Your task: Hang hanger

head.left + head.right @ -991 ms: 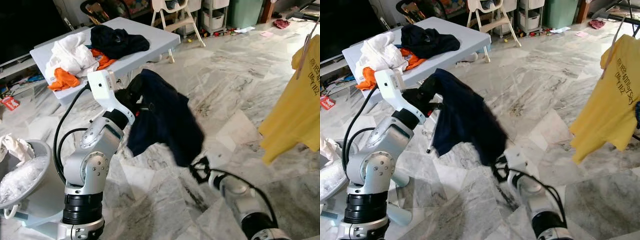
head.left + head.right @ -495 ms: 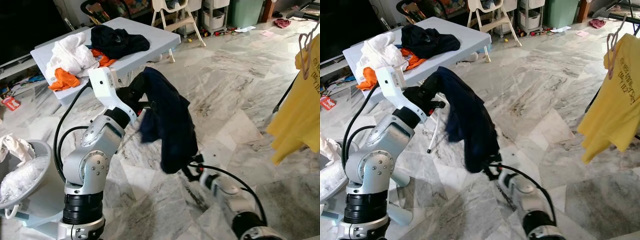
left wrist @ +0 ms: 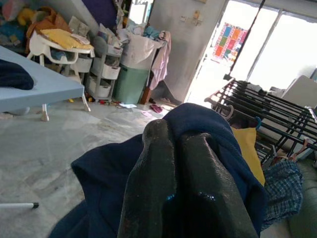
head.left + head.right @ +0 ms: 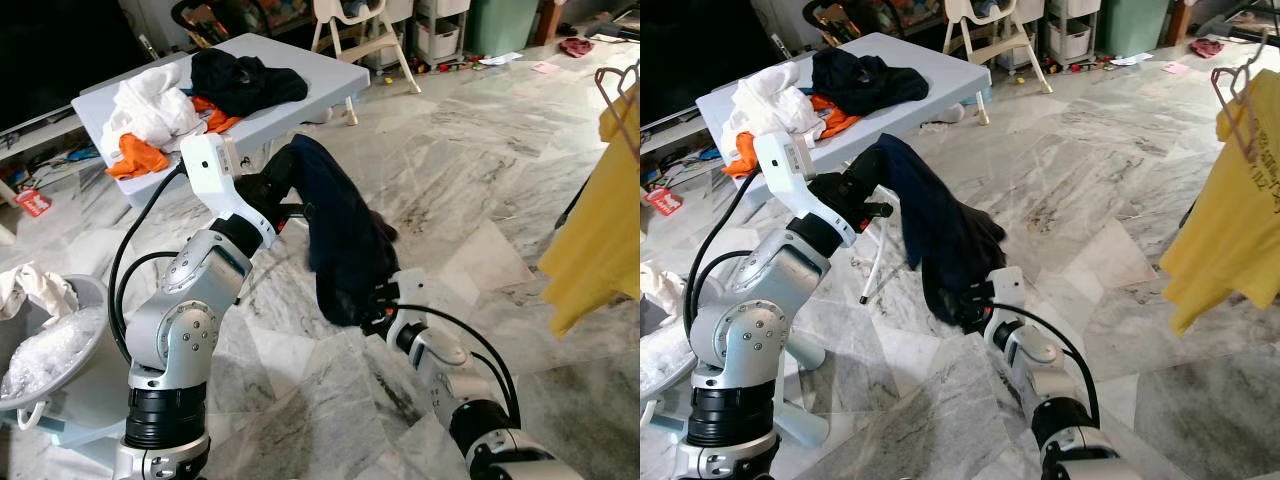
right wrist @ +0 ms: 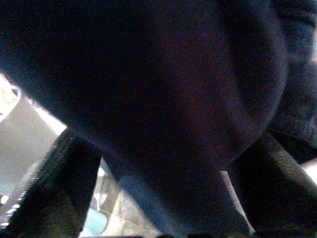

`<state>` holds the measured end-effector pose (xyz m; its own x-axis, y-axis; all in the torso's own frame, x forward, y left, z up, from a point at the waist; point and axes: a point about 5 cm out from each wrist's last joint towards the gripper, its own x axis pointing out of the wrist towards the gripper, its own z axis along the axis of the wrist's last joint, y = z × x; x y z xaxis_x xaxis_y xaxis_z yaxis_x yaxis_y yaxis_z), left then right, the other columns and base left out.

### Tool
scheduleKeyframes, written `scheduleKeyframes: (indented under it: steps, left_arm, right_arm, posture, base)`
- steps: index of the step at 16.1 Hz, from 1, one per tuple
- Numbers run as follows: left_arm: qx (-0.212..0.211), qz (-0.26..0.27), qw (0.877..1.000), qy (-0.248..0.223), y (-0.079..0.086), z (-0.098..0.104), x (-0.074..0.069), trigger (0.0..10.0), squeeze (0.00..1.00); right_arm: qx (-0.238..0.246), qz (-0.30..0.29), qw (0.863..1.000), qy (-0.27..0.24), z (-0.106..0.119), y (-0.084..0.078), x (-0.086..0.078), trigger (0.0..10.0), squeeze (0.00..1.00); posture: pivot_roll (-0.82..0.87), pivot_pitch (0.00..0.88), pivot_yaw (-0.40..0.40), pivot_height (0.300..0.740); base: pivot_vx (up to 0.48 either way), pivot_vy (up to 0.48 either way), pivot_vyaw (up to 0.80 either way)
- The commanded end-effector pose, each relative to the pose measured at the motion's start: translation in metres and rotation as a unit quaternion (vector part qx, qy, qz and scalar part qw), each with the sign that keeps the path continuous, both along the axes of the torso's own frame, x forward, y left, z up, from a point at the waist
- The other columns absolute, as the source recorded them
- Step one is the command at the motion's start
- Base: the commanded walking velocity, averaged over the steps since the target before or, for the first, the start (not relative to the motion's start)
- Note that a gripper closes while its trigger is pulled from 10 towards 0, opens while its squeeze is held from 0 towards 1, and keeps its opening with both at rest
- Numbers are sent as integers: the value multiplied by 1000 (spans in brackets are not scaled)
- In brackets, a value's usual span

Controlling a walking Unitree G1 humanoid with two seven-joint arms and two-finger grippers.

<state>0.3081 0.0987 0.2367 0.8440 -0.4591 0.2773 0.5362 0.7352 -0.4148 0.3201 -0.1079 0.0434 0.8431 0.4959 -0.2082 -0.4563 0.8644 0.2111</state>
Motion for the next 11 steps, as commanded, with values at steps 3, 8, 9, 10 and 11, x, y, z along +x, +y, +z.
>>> scheduleKeyframes:
  steps: [3,8,9,10,11]
  left_arm:
    - [-3,10,999,-30,6,16,-1,0,0]
    - [-6,14,999,-31,7,17,2,0,0]
    - [-6,18,999,-32,9,18,4,0,0]
    - [-7,21,999,-35,11,20,5,0,0]
    - [-7,22,999,-36,11,20,5,0,0]
  right_arm:
    - [-18,-2,1000,17,-8,5,-4,0,0]
    - [-23,6,999,41,-20,2,-13,0,0]
    - [-23,11,999,46,-24,0,-16,0,0]
    - [-26,15,998,52,-27,-3,-19,0,0]
    - [-27,15,998,54,-28,-4,-20,0,0]
  posture:
    - [18,29,195,740]
    - [8,27,194,740]
    - [6,27,194,740]
    - [6,27,193,740]
    - [5,26,192,740]
  base:
    - [0,0,0]
    - [0,0,0]
    - [0,0,0]
    - [0,0,0]
    - [0,0,0]
